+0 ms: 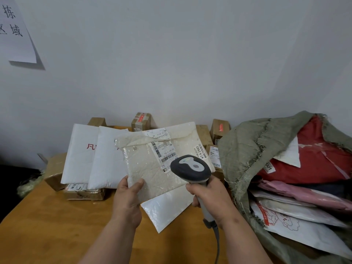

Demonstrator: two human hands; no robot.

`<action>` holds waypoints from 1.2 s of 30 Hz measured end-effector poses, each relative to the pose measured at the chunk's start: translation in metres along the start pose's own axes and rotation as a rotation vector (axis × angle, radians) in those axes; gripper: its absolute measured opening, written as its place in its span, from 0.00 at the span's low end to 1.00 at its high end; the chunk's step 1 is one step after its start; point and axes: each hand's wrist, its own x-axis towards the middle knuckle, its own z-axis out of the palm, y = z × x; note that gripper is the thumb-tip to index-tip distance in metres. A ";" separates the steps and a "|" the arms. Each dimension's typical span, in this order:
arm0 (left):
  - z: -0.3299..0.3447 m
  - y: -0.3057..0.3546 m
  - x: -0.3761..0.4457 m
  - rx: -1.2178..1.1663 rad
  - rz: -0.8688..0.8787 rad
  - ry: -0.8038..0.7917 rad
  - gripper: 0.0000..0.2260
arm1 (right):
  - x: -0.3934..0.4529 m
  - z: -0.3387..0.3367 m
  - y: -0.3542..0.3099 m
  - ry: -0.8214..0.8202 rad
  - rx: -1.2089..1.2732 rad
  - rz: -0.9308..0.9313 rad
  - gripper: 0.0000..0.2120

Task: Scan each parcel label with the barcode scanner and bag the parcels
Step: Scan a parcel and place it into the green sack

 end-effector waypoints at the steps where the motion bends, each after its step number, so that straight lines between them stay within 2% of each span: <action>1: 0.001 -0.001 0.000 -0.003 0.001 0.002 0.11 | 0.000 -0.001 0.000 0.001 0.001 0.001 0.13; 7: 0.006 -0.005 -0.002 -0.040 0.003 0.010 0.10 | -0.002 -0.008 0.005 0.036 0.019 0.016 0.17; 10: 0.015 -0.005 -0.006 -0.086 0.006 -0.005 0.10 | -0.004 -0.016 0.008 0.092 0.034 0.007 0.15; 16: 0.048 0.002 -0.021 -0.056 0.089 -0.197 0.12 | -0.018 -0.040 0.013 0.243 0.110 -0.032 0.07; 22: 0.098 0.011 -0.035 0.106 0.246 -0.444 0.12 | -0.042 -0.063 0.011 0.522 0.254 -0.124 0.06; 27: 0.142 -0.015 -0.056 0.183 0.252 -0.605 0.13 | -0.065 -0.094 0.027 0.852 0.402 -0.134 0.03; 33: 0.199 -0.063 -0.085 0.324 0.273 -0.660 0.12 | -0.098 -0.142 0.050 0.994 0.451 -0.140 0.07; 36: 0.234 -0.083 -0.098 0.429 0.312 -0.711 0.18 | -0.102 -0.174 0.058 1.016 0.482 -0.110 0.11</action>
